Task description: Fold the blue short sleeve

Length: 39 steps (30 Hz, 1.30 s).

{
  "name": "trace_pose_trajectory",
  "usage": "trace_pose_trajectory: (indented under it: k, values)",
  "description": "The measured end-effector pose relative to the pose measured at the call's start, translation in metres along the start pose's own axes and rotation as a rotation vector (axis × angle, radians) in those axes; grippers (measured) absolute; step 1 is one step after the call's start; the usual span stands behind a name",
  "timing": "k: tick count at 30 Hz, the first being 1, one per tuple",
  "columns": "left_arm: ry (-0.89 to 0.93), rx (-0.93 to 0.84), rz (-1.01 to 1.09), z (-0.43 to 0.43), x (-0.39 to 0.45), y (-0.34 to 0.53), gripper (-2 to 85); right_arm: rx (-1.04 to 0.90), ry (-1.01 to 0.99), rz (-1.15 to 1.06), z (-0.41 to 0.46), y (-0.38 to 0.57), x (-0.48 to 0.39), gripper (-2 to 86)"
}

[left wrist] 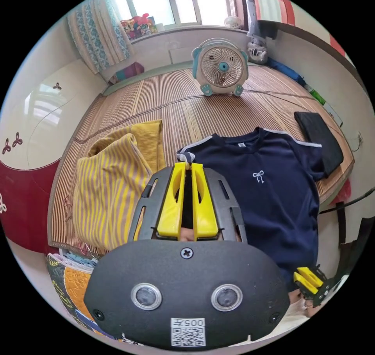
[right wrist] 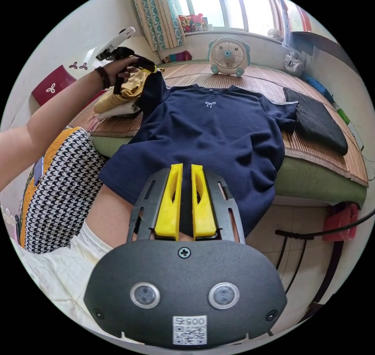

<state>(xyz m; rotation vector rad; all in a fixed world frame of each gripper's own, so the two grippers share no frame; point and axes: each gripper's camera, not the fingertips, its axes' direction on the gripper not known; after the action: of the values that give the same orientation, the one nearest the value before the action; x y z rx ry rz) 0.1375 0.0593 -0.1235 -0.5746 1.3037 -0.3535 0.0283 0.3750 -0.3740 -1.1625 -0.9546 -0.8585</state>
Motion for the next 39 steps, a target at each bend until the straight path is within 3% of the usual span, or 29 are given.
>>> trace_pose_trajectory:
  k: [8,12,20,31,36,39]
  values:
    - [0.217,-0.076,-0.053,0.031,0.016,-0.052,5.2,-0.001,-0.015,0.009,0.0,-0.002,0.011,3.6]
    - [0.207,-0.043,-0.04,0.034,0.016,-0.055,5.4,0.003,-0.026,0.021,-0.001,-0.002,0.017,3.6]
    - [0.103,-0.141,0.021,0.076,0.013,-0.028,5.9,0.003,-0.046,0.027,-0.001,-0.006,0.026,2.7]
    - [0.064,0.008,0.062,0.1,0.04,-0.041,11.3,0.003,-0.011,0.023,-0.005,-0.011,0.03,1.7]
    - [0.032,-0.032,0.055,0.127,0.048,-0.048,10.8,0.002,-0.013,0.023,-0.006,-0.015,0.033,0.9]
    - [0.025,0.03,0.087,0.132,0.052,-0.044,8.3,0.002,-0.022,0.026,-0.007,-0.017,0.037,0.3]
